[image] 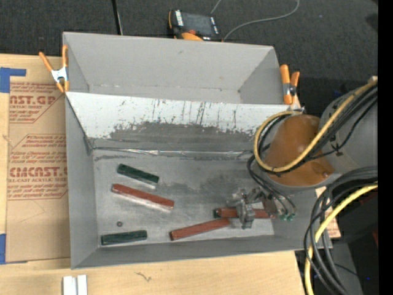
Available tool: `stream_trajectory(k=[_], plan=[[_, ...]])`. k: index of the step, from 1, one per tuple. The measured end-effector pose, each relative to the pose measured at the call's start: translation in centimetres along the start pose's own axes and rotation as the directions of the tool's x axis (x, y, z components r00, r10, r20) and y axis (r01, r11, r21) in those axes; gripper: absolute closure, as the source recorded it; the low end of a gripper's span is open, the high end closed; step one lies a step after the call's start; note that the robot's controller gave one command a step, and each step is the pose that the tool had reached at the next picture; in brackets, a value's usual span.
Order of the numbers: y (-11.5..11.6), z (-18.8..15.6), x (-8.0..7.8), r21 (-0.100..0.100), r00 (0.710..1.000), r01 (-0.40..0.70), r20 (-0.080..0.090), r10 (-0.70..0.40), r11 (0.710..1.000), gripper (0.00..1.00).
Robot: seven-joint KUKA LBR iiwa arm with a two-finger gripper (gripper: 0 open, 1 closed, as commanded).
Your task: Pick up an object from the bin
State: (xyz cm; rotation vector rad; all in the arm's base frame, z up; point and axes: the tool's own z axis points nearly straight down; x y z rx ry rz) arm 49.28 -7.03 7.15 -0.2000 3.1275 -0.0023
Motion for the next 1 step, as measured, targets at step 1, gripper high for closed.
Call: stream_trajectory(k=[1], plan=[[-0.8,-14.39,-1.18,0.001,1.0,-0.021,0.001,0.021,1.0,1.0]])
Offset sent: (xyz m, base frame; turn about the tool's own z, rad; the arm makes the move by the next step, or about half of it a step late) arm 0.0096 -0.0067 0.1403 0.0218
